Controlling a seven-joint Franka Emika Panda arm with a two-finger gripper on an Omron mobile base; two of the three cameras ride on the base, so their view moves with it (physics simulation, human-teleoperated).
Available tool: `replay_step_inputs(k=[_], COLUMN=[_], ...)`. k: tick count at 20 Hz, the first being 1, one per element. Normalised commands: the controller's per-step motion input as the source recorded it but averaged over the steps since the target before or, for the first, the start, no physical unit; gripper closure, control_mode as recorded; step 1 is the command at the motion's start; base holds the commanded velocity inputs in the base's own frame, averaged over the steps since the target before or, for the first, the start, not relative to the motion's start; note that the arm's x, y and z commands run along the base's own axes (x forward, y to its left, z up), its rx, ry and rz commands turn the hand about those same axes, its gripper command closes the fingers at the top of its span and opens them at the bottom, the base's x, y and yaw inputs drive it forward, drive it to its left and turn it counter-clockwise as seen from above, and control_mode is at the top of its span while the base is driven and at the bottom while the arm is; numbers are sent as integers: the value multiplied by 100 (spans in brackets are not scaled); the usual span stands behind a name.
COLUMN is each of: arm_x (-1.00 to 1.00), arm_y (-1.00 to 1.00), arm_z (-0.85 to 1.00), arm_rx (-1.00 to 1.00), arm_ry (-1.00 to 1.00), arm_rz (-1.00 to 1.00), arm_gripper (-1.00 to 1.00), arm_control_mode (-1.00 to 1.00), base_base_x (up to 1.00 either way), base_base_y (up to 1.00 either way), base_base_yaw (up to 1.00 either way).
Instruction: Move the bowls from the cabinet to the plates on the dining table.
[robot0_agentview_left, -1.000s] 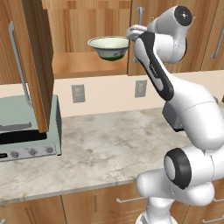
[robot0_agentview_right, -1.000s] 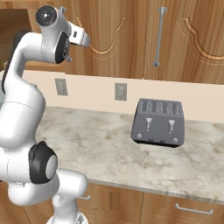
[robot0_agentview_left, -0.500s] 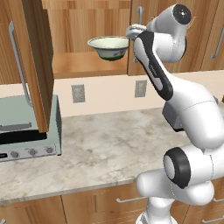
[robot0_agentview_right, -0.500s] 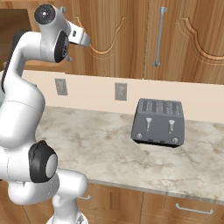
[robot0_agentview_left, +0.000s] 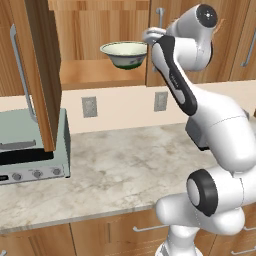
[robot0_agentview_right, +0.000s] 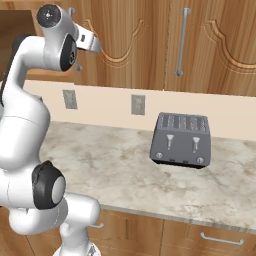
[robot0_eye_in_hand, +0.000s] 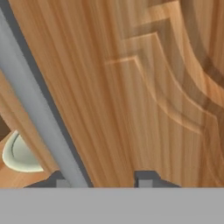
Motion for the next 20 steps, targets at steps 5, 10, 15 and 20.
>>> replay_step_inputs(k=[5, 10, 15, 20], arm_x=[0, -3, -16, -52], arm_y=[-2, -38, -48, -39], arm_z=[0, 0, 0, 0], arm_rx=[0, -3, -1, 0], arm_ry=[0, 0, 0, 0], arm_rz=[0, -6, -8, -6], arm_gripper=[100, 100, 100, 100], arm_control_mode=[-100, -100, -100, -100], base_base_x=[0, 0, 0, 0], base_base_y=[0, 0, 0, 0], base_base_yaw=[0, 0, 0, 0])
